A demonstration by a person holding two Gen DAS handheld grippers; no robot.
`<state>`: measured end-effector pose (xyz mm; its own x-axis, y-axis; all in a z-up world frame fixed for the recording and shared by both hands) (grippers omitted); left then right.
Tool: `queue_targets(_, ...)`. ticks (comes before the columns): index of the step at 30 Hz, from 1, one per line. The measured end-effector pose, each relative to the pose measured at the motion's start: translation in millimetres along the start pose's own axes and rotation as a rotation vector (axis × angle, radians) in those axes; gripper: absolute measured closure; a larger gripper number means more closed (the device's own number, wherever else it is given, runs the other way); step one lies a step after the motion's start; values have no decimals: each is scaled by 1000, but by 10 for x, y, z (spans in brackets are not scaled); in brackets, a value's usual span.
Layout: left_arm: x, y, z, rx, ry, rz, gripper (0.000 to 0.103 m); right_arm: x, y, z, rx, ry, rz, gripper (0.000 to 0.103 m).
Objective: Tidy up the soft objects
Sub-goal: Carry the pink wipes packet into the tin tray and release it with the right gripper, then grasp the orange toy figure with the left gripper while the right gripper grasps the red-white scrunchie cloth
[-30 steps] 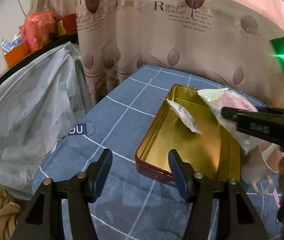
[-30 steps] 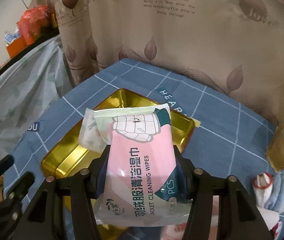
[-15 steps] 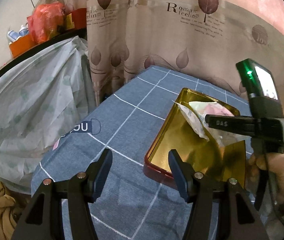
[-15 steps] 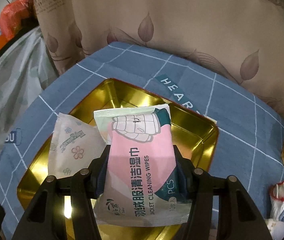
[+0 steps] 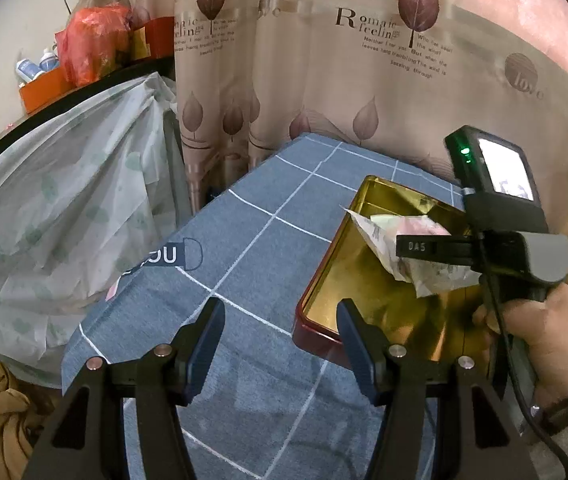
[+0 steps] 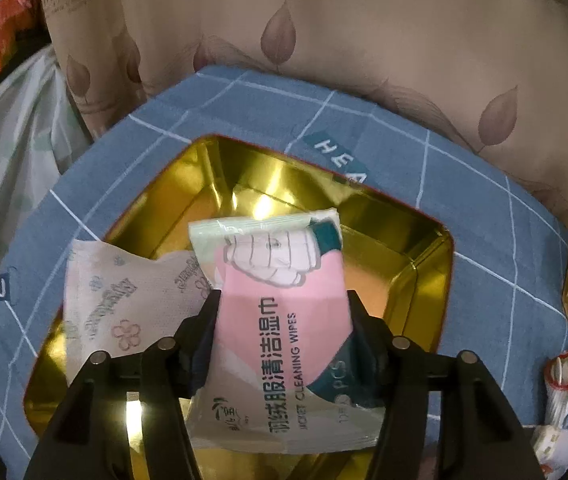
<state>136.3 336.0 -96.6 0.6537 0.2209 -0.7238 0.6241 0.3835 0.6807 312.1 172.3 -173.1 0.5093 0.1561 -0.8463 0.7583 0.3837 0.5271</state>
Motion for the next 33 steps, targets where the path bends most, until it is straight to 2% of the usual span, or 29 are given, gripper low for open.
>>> queue_targets(2,2,-6,-13,0,3,-1,44,-121,22,27,8,-8,33,32)
queue_targets(9,-31,-11,1,19,3,15,43,-741,-44,-24,-4,58,137,31)
queue_targets(13,-58,-16,38,37,0,21,44,-1134,-323,47,-23,75,185,31)
queue_targets(18,-123,-37,154,81,-1,43,43,-1458,-747,342,-10,29,216,31)
queue_targets(26,-205,-63,331,151,-3,72,43,-1714,-1389,1561,158,-128,219,31)
queue_targets(28,-209,-68,343,157,-1,75,43,-1730,-1576,1932,219,-180,201,31)
queue_targets(33,-218,-77,361,165,-2,80,43,-1709,-2033,2563,316,-265,147,31)
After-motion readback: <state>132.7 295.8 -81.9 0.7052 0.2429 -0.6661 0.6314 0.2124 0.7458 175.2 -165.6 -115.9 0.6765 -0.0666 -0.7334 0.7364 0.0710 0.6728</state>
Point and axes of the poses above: each gripper's, at about its wrist camera, not at the fingertips, and x roughly the way its jaws point, z to its right, y to its top, the point moved 10 cm from there along x, roughly the way its jaws point, and after that the axes turned 7 degrees about -x, right-handed, at the moved point
